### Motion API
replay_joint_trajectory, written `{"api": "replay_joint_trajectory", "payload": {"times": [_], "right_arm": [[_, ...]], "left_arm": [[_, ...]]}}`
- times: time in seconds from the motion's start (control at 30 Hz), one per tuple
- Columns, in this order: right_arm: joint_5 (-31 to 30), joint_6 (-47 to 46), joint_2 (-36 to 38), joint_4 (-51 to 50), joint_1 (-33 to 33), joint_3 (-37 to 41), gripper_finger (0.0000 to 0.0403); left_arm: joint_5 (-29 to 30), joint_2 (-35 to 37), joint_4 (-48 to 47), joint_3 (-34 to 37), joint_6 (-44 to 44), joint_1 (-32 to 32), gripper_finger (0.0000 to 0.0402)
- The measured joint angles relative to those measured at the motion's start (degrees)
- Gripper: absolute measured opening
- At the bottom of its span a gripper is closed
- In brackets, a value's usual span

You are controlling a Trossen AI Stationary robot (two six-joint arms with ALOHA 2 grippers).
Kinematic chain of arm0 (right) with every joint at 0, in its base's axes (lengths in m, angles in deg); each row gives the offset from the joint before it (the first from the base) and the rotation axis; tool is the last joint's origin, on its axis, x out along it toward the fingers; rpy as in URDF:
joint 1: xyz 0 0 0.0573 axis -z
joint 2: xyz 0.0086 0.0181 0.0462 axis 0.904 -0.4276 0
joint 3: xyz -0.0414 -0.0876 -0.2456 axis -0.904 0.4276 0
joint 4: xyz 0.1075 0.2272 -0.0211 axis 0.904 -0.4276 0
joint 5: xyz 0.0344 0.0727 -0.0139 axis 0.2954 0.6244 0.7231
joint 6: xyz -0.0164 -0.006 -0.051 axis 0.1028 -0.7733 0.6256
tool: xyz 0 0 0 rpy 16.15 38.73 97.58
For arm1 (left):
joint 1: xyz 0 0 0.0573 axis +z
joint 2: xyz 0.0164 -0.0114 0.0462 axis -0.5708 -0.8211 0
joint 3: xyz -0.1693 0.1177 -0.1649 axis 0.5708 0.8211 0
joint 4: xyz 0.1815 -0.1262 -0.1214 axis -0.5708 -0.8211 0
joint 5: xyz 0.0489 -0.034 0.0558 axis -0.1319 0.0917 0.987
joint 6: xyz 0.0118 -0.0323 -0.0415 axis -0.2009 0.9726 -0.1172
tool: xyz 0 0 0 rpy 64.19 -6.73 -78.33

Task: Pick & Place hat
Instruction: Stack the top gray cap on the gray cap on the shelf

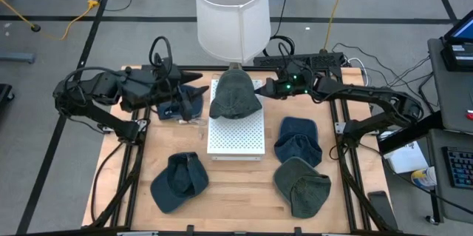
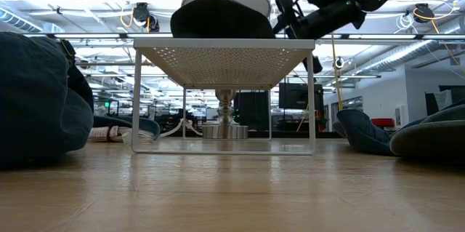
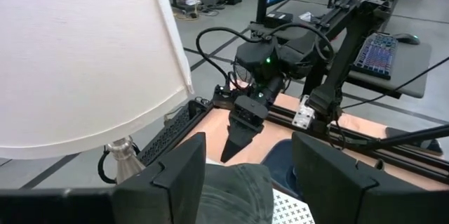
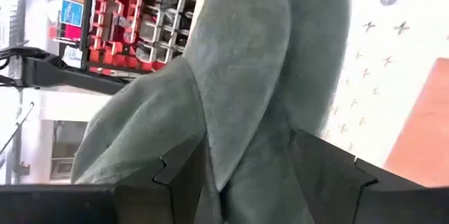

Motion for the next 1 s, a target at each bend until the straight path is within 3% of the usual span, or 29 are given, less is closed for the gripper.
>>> {"api": "replay_joint_trajectory", "payload": {"times": [1.0], "right_arm": [[-0.03, -0.38, -2.73, 8.41, -1.19, 0.0, 0.0196]], "left_arm": [[-0.15, 0.0, -0.02, 0.0, 0.35, 0.53, 0.0214]]}}
